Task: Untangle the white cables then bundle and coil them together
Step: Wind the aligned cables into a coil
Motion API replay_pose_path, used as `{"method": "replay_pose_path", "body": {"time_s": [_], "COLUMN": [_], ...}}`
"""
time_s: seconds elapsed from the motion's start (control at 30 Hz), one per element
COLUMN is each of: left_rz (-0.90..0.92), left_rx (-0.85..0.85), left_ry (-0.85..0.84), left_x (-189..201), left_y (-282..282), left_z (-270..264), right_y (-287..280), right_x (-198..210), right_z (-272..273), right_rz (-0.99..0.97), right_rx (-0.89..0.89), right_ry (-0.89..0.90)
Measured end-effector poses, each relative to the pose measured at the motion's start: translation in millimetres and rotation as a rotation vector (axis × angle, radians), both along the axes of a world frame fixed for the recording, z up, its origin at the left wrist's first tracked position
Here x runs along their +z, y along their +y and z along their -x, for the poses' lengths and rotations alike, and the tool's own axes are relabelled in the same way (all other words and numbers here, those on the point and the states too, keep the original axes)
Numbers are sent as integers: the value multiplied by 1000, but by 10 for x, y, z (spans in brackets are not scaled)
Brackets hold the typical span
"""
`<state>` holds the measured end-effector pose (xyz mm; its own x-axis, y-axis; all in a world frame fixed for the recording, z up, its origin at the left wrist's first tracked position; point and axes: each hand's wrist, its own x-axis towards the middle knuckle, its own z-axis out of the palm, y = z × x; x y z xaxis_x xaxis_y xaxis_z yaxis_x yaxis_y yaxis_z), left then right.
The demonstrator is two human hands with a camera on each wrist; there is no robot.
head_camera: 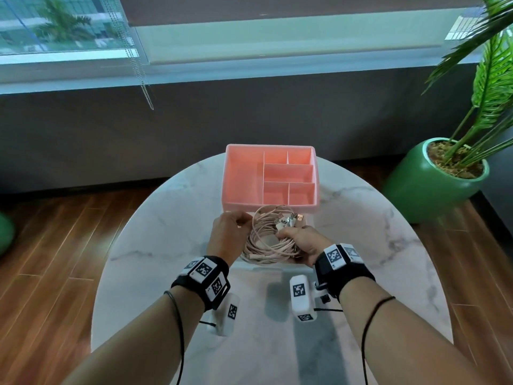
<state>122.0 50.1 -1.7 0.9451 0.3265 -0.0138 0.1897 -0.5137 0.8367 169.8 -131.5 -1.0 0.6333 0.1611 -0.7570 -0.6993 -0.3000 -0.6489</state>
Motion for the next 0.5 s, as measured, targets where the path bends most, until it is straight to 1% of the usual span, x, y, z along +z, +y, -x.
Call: {"method": "replay_pose_path", "body": {"time_s": [0.1, 0.17, 0.2, 0.27, 0.3, 0.33, 0.43, 0.5], "left_rz": [-49, -26, 24, 208, 271, 296, 246, 221], "left_rx": [-83, -107, -112, -99, -82, -66, -97, -121], "left_ry": [6, 27, 47, 64, 58, 54, 30, 45], "left_x": [-45, -61, -90, -126, -134, -135, -46, 5], "left_y": [-21, -18, -14, -11, -8, -4, -50, -112], "left_z": [64, 95, 101, 101, 87, 66, 1, -51], "right_y": [20, 31, 34, 54, 60, 63, 69, 55], "right_x": [-37, -27, -17, 39, 34, 3, -176, -350], "right_z": [-37, -35, -30, -6, -4, -13, -80, -153], "right_rz": [30, 30, 32, 44, 43, 42, 81, 124], "right_rx": [52, 64, 67, 67, 68, 73, 95, 129], "right_ry": [12, 15, 16, 8, 5, 2, -12, -31]}}
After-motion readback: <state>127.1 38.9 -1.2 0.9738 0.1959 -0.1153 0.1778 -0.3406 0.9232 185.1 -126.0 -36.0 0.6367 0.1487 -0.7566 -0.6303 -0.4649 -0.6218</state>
